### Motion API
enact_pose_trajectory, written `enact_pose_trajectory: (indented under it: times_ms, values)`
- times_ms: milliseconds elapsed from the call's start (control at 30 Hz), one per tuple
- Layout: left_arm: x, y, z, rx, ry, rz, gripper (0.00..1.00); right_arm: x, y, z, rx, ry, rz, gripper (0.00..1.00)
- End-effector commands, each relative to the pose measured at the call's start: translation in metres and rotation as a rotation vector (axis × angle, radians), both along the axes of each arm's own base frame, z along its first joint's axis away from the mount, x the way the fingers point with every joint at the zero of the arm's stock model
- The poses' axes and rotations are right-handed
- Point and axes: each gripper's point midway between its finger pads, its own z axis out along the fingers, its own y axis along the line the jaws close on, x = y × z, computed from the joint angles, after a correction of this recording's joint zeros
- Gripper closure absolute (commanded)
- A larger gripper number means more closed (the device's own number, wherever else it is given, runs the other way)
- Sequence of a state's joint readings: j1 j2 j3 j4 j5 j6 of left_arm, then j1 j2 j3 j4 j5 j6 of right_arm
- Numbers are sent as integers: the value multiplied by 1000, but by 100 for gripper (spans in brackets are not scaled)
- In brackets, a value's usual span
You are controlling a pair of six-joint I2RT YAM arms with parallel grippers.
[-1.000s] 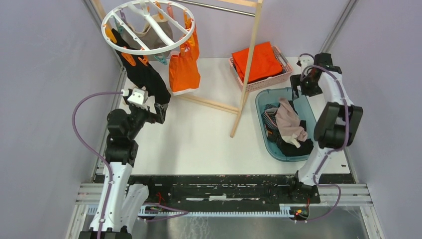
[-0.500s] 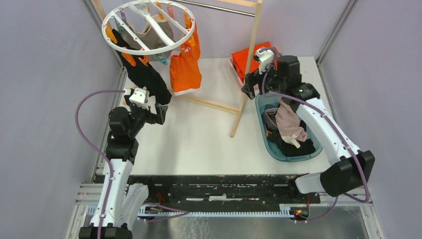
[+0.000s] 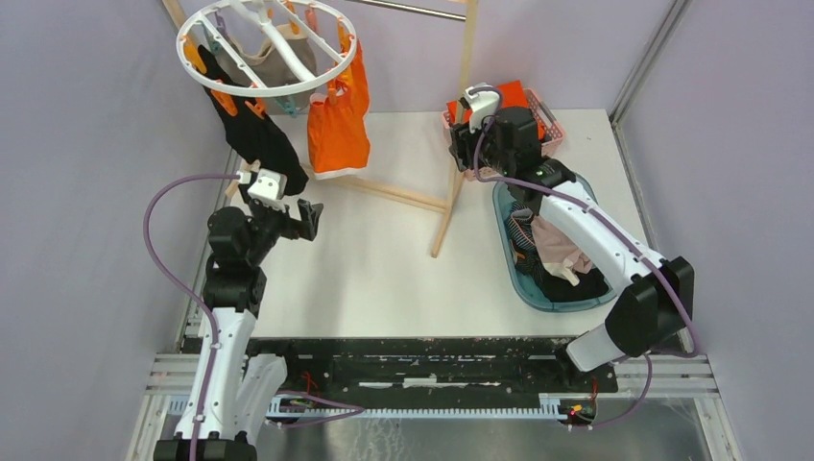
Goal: Remove the underwear clipped to the hanger
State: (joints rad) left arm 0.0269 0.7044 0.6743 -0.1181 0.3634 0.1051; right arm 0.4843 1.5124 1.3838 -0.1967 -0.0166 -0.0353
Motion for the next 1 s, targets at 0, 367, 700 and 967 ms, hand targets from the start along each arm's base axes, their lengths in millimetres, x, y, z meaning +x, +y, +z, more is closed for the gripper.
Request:
enact_pose_trajectory:
  times_ms: [0,367,700,967]
  values:
    - [0,-1,21,35,-83,-22,0,-2,-6,30,103,-78,-53,33]
    - [4,-4,7,25,-46,-53,0,4,3,53,168,-306,4,32]
    - [7,2,3,39,-48,-28,0,31,21,56,150,-266,0,35]
    - [4,7,8,42,-67,-11,0,24,-11,55,29,-290,-100,58]
